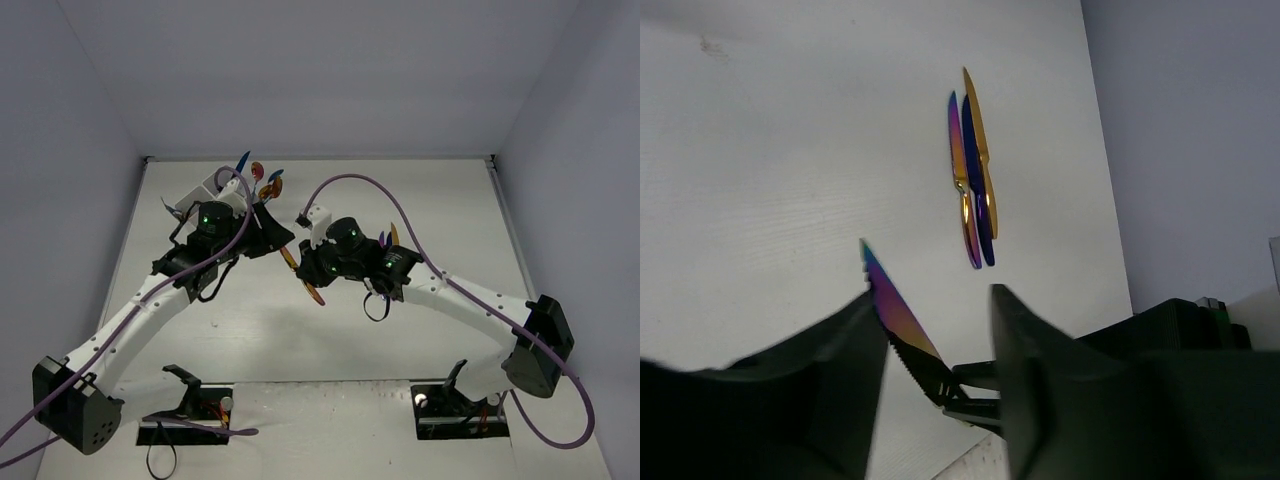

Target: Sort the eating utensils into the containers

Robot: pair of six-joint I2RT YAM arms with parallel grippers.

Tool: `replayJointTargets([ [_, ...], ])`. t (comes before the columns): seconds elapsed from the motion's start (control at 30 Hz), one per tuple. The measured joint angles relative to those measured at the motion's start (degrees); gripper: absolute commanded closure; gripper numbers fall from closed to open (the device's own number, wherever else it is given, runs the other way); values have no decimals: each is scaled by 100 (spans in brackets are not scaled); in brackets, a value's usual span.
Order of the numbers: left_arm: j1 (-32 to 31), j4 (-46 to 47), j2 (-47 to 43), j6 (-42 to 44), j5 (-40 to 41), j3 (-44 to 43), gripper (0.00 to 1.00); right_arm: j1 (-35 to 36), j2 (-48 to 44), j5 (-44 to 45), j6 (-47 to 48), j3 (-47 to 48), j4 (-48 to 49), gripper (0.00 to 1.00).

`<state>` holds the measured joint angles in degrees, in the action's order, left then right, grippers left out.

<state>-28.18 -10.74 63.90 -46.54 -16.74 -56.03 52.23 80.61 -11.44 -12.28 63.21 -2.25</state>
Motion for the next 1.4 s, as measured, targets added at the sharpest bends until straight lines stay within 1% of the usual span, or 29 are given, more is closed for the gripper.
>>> replayJointTargets([
  [0.07,-16,23,39,-31,7,0,89,0,-15,3,13,3,12,100],
  [0.13,-21,35,50,-43,19,0,99,0,-40,5,25,4,26,100],
  [0.23,-26,100,48,-81,22,-1,100,0,-60,5,38,24,30,100],
  [0.27,-34,133,43,-83,26,-2,100,0,-58,7,41,30,34,95],
  [0.3,-37,156,38,-80,38,-2,100,0,-58,8,46,37,30,90],
  [0.33,-40,175,31,-74,54,-2,100,0,-58,19,54,50,24,81],
  [0.37,-42,193,21,-67,70,-2,100,0,-58,34,63,63,23,68],
  [0.4,-43,200,12,-45,92,-5,100,0,-58,51,76,79,29,51],
  [0.43,-44,195,4,-6,122,-12,100,0,-58,71,90,100,37,42],
  [0.53,-48,-31,18,214,345,-134,100,-33,-58,165,161,192,134,21],
  [0.6,-46,-275,62,469,575,-373,100,-79,-58,219,169,209,211,7],
  [0.67,-13,-473,141,766,812,-725,100,-208,-59,294,190,203,209,1],
  [0.73,58,-661,259,1091,1064,-1190,100,-385,-70,368,194,171,214,0],
  [0.83,342,-801,517,1621,1471,-1928,100,-764,-226,452,168,-38,168,0],
  [0.97,954,-916,1022,2283,1991,-2818,100,-1223,-672,843,110,-442,-20,0],
  [1.13,1433,-903,1891,3050,2774,-3767,100,-1280,-1222,1389,78,-746,-373,0],
  [1.3,1551,-805,2956,3654,3317,-4695,100,-1294,-1492,1633,36,-886,-591,0],
  [1.4,1584,-690,3493,3898,3496,-5033,100,-1294,-1528,1686,6,-968,-660,0],
])
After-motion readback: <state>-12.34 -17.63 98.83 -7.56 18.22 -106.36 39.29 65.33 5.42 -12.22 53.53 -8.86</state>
